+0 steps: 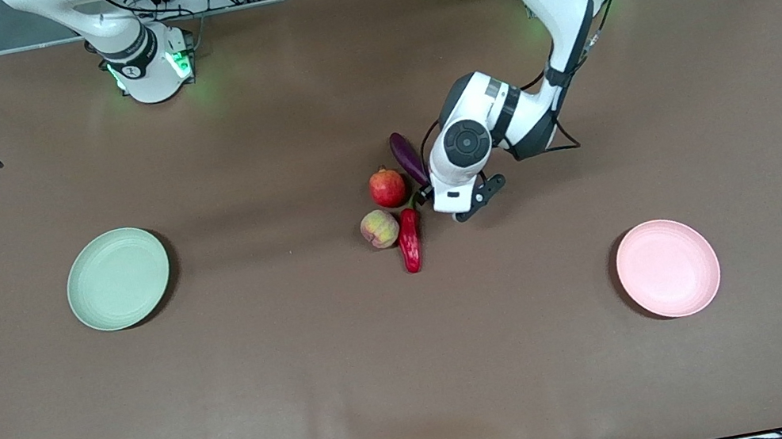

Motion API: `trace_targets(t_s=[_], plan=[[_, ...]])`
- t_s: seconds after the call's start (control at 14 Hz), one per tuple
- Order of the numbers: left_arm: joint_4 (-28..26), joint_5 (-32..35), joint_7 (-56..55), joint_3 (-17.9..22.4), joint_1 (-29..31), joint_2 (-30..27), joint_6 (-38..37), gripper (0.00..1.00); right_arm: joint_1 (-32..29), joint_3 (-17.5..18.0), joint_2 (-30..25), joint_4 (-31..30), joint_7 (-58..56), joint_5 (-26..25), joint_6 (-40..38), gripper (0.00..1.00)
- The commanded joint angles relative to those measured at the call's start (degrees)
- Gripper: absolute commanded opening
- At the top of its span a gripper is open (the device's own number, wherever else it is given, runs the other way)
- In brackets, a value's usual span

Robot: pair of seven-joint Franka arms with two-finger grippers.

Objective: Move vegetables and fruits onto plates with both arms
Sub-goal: 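Lower the left gripper and grasp the purple eggplant, then carry the eggplant with the left gripper over the pink plate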

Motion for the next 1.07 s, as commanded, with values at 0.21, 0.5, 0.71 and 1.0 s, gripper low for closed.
trace_targets(t_s=[0.21,0.5,0.71,1.0], plan=[[0.67,5.17,-6.34,0.69,-2.23,0.58,0.11,0.0,-0.7,0.44,0.24,0.77,0.62,0.73,-0.14,1.0],[0.93,6.21,-6.36,0.77,-1.17,-2.3,-2.34,0.0,-1.57,0.35,0.24,0.77,0.53,0.73,-0.41,1.0],[2.24,8.24,-4.69,0.69,0.67,-7.4,-9.71,0.0,-1.67,0.35,0.24,0.77,0.44,1.69,-0.23,1.0],[7.42,8.24,0.14,0.6,5.15,-12.33,-17.28,0.0,-1.84,0.35,0.24,0.86,0.44,2.22,-0.14,1.0]])
